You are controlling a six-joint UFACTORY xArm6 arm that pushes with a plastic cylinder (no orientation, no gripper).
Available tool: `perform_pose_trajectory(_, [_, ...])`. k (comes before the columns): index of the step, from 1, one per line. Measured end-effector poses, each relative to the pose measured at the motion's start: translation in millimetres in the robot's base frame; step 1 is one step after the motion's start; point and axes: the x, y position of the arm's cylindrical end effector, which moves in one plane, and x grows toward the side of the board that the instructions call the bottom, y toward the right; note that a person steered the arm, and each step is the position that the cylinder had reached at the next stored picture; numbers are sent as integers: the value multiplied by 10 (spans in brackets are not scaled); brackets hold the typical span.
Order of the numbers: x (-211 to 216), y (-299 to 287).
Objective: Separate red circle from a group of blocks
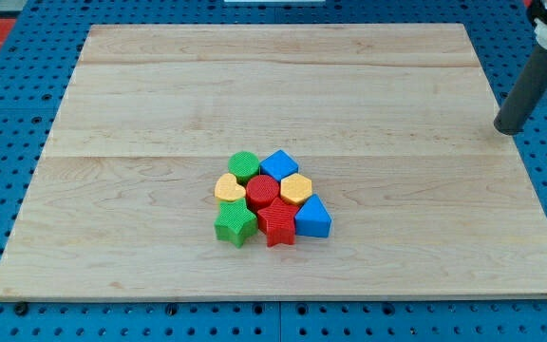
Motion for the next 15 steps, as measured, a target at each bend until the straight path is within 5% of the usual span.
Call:
perform_pose_trajectory(3, [611,227])
perform_pose_trajectory(5, [1273,-1140])
perform_pose_trajectory(6, [1365,-1970])
perform_pose_trajectory(9, [1436,-3197])
perform_pose_trajectory(13, [1297,-3757])
perform_pose_trajectory(15, [1286,-3028])
